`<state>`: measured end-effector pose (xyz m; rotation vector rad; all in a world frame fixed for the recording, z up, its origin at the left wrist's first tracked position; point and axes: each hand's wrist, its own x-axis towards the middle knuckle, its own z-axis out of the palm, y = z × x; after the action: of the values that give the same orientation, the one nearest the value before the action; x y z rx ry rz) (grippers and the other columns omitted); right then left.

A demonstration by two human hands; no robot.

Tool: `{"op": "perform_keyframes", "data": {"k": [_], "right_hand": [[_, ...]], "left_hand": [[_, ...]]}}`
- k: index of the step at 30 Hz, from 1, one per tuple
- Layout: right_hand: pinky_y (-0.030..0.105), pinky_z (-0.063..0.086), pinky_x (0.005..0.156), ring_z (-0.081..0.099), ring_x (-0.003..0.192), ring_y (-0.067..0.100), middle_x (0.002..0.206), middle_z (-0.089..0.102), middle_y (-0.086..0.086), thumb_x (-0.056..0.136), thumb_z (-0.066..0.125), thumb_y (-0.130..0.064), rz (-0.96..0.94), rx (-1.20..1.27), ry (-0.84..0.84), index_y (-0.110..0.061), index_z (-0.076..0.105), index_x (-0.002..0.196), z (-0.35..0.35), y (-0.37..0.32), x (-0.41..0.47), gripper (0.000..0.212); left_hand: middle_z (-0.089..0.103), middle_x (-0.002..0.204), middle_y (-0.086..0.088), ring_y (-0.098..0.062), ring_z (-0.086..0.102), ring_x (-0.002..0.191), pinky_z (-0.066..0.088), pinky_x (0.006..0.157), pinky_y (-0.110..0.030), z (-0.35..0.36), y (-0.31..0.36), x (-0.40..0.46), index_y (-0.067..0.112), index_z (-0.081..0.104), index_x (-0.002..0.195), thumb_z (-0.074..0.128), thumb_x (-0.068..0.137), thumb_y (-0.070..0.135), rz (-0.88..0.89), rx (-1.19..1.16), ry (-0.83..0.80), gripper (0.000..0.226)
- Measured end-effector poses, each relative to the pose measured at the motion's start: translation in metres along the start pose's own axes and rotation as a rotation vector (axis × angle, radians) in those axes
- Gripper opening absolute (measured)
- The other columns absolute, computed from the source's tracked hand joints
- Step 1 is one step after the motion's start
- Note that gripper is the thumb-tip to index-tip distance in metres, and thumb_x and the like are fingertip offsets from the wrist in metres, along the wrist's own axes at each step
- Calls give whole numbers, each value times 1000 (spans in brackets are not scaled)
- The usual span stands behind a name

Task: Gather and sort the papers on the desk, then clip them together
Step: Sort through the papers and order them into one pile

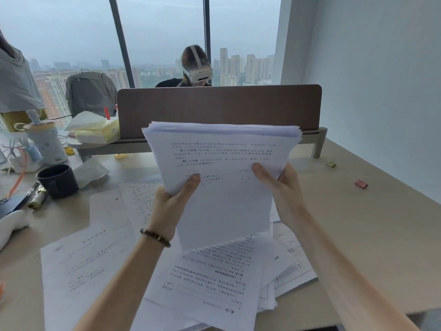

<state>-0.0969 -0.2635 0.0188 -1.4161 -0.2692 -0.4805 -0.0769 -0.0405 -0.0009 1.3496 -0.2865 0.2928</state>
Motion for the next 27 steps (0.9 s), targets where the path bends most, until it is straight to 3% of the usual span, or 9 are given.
{"op": "perform_keyframes", "data": {"k": [3,5,10,14,17,19,22,24,27], "right_hand": [[53,59,89,68,109,34,122,69,14,95,61,-2,-6,15,-11,1,48,130,-2,-1,0,37],[45,60,87,70,107,26,118,73,5,98,57,-6,7,-5,-33,-8,56,127,-1,4,-4,28],[46,58,95,70,112,21,123,72,1,105,48,-28,154,-108,-55,-20,60,131,4,37,-16,30],[36,59,91,69,113,17,126,70,1,106,47,-27,157,-97,-20,-19,58,134,7,51,-16,31],[33,60,84,71,105,18,115,69,1,105,49,-27,163,-133,13,-24,56,117,13,51,-13,15],[38,60,78,69,92,19,97,66,-3,103,54,-30,174,-210,94,-24,49,99,14,46,-8,9],[46,59,77,70,90,24,94,69,-1,98,58,-34,223,-288,141,-26,51,95,13,42,-2,11],[40,58,72,71,89,23,95,71,-1,100,52,-35,283,-314,70,-26,56,95,11,46,-2,11],[27,46,69,64,92,23,96,69,3,103,42,-39,363,-547,-44,-15,64,95,-1,62,-3,34]], "left_hand": [[79,90,11,-11,74,88,60,74,-30,2,3,0,25,76,92,72,87,17,58,13,75,10],[78,87,14,-6,73,84,61,72,-27,1,-2,-4,26,75,91,70,88,16,79,44,80,11],[78,93,10,-13,72,92,60,81,-36,-8,-23,-12,36,79,87,71,86,23,-49,120,4,15],[78,89,14,-8,73,86,60,76,-32,-11,-26,-3,32,74,92,69,89,21,-103,166,-6,13],[76,80,9,-16,69,74,57,71,-39,-15,-25,5,36,70,86,68,89,39,-134,322,-33,4],[68,78,-9,-23,60,69,48,62,-39,-19,-20,11,31,70,81,63,84,50,-117,425,-95,21],[67,77,-6,-22,60,68,48,63,-37,-24,-15,16,22,70,82,63,92,37,-107,424,-82,20],[74,79,1,-23,69,73,57,70,-40,-30,-20,15,23,73,85,63,95,24,-188,360,-55,14],[77,82,-3,-22,72,70,60,73,-41,-51,-37,12,19,74,86,62,95,18,-363,351,-62,15]]}}
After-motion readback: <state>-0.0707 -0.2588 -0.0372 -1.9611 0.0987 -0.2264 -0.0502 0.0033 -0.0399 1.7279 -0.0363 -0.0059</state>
